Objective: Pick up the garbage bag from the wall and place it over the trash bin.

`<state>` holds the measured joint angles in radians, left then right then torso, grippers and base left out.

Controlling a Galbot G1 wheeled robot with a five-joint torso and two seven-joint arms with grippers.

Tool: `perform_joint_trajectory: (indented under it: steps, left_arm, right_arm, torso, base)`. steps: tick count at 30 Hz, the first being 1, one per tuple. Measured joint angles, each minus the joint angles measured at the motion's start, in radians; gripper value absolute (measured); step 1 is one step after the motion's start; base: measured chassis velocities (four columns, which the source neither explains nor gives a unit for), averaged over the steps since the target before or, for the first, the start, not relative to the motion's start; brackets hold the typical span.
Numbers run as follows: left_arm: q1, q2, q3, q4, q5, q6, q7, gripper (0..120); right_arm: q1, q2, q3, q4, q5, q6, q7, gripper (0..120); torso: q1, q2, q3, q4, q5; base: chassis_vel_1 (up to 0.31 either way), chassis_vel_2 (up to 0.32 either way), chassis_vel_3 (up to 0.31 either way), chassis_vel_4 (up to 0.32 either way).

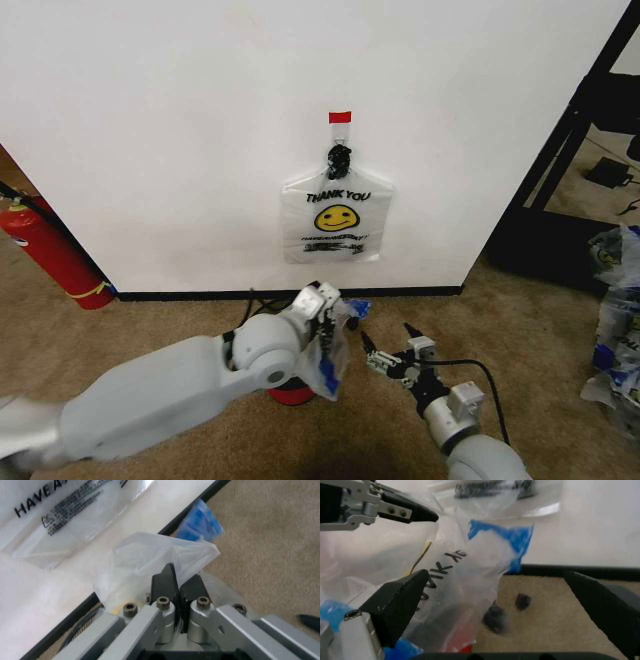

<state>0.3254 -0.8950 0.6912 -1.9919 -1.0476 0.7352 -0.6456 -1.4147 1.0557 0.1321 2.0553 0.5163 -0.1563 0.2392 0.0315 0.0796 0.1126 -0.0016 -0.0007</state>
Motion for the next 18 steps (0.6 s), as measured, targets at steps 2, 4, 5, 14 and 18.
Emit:
perform_joint_trajectory:
  steps: [2,4,5,14,18]
  left_arm:
    - [0.008,0.013,-0.004,-0.001,0.0,0.0,0.001,0]
    - [0.022,0.032,-0.018,-0.006,0.0,0.0,0.007,0]
    - [0.028,0.038,-0.027,-0.009,0.0,0.0,0.009,0]
    - [0.052,0.037,-0.043,-0.007,0.005,0.0,0.012,0]
    - [0.054,0.035,-0.043,-0.007,0.006,0.0,0.012,0]
  right_arm:
    - [0.031,0.008,-0.023,-0.019,0.01,-0.01,0.012,100]
    - [0.058,0.008,-0.047,-0.033,0.008,-0.012,0.013,100]
    - [0.071,0.005,-0.056,-0.036,0.008,-0.016,0.015,100]
    - [0.162,-0.01,-0.142,-0.065,-0.018,-0.043,0.017,100]
    - [0.17,-0.01,-0.153,-0.068,-0.019,-0.048,0.017,100]
  torso:
    - [0.0,0.0,0.0,0.0005,-0.0004]
    - [0.0,0.0,0.0,0.0005,-0.0002]
    - [0.0,0.0,0.0,0.0003,-0.0003]
    - [0.0,0.0,0.0,0.0001,-0.0003]
    - [0.0,0.0,0.0,0.0001,-0.0003]
  base:
    - [0.0,0.0,0.0,0.0]
    - [0.0,0.0,0.0,0.0]
    - [0.0,0.0,0.0,0.0]
    - [0.0,0.0,0.0,0.0]
    - [0.0,0.0,0.0,0.0]
